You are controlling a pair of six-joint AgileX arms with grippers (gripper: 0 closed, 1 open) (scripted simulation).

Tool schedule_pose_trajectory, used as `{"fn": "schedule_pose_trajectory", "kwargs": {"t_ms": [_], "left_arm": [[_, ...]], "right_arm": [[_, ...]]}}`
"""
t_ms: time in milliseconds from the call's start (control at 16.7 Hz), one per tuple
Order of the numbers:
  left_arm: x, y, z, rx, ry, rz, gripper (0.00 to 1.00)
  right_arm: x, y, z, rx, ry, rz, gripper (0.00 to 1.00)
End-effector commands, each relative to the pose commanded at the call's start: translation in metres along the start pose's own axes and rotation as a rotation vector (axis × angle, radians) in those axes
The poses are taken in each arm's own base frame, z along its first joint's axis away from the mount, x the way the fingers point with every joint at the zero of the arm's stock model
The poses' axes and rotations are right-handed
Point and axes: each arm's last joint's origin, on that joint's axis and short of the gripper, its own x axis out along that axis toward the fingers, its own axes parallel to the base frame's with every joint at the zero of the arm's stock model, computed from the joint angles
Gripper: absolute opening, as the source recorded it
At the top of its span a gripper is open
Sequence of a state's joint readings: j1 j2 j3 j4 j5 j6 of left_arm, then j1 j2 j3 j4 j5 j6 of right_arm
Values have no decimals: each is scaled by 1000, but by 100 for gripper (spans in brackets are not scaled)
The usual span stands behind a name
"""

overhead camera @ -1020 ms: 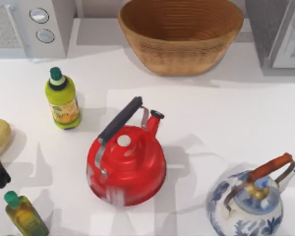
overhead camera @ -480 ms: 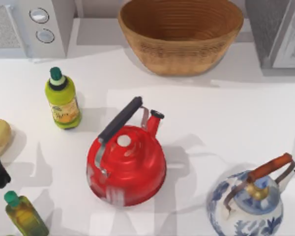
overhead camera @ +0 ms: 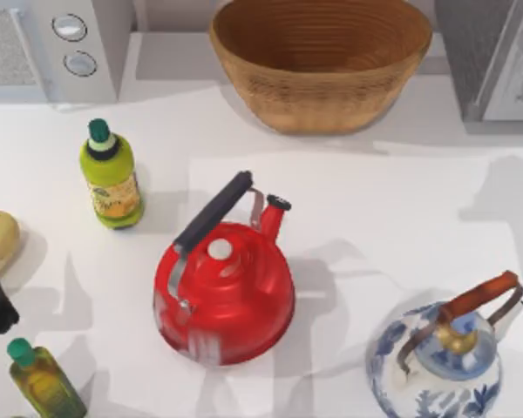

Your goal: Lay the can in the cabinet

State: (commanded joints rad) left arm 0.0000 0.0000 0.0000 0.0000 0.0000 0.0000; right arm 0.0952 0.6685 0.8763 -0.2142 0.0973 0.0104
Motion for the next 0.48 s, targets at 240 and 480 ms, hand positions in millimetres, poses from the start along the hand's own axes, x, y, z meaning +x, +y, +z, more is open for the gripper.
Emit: {"fn": "schedule_pose_trajectory", "kwargs": {"t_ms": [240,480], "left_arm": [[0,0,0,0,0,0,100],[0,0,0,0,0,0,100]], "right_arm": [[42,11,64,-3,16,0,0],[80,24,111,-2,8,0,0]]}}
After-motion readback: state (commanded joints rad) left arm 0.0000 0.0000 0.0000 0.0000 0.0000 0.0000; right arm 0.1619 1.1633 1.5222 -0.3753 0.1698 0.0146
